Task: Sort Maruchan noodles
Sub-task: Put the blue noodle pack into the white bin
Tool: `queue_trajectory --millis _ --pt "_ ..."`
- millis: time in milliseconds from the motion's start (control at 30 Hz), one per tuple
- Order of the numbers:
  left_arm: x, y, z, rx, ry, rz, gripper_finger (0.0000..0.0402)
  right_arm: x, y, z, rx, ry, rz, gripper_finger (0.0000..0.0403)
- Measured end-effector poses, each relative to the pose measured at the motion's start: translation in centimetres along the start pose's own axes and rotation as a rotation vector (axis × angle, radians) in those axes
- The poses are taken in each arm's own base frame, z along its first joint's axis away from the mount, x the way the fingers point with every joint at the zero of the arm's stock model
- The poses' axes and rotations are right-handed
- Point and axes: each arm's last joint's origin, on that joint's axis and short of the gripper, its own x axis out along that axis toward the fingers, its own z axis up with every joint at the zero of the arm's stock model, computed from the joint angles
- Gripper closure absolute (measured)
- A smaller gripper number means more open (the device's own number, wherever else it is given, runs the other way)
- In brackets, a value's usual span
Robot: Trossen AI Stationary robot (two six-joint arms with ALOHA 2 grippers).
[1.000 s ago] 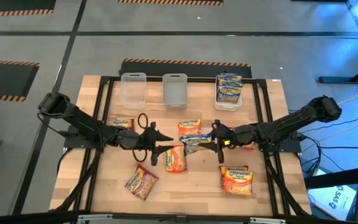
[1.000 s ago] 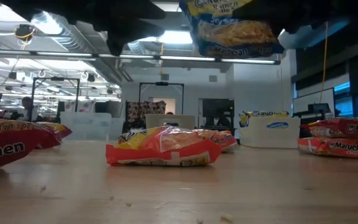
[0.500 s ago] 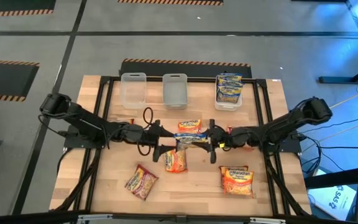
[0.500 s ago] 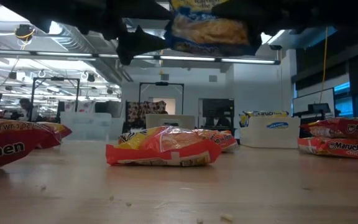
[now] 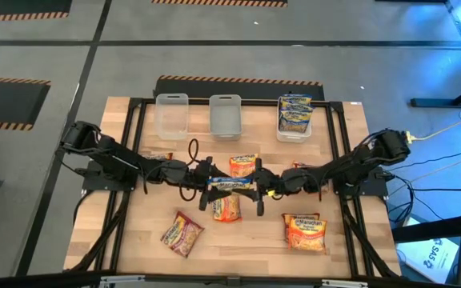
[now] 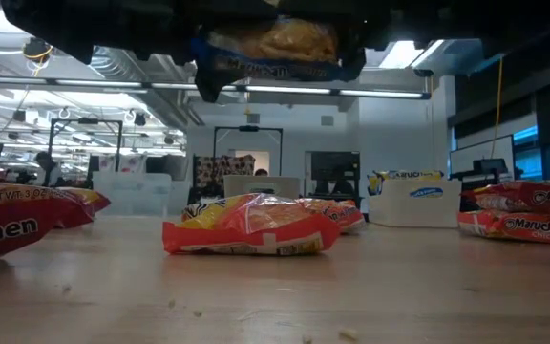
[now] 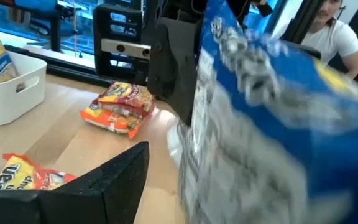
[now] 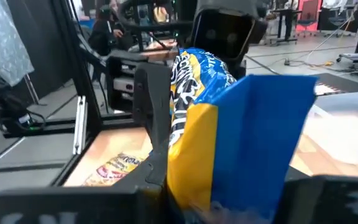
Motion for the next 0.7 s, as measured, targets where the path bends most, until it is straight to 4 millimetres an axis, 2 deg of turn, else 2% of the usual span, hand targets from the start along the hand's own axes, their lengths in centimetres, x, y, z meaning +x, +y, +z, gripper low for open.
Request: queue_trajectory --millis 133,500,700 --pt "-0.01 0.07 -0.2 0.022 0.017 0.019 0.0136 0.68 0.18 0.13 -0.017 -0.002 0.001 0.0299" --pt "-0.02 -0.06 -0.17 0.055 0.018 -0.003 0.024 0.81 0.2 0.54 0.004 -0.025 -0.009 0.0299" --pt "-0.04 -0.08 -0.19 0.058 0.027 -0.023 0.027 0.81 0.2 0.53 0.002 -0.023 -0.012 0.0299"
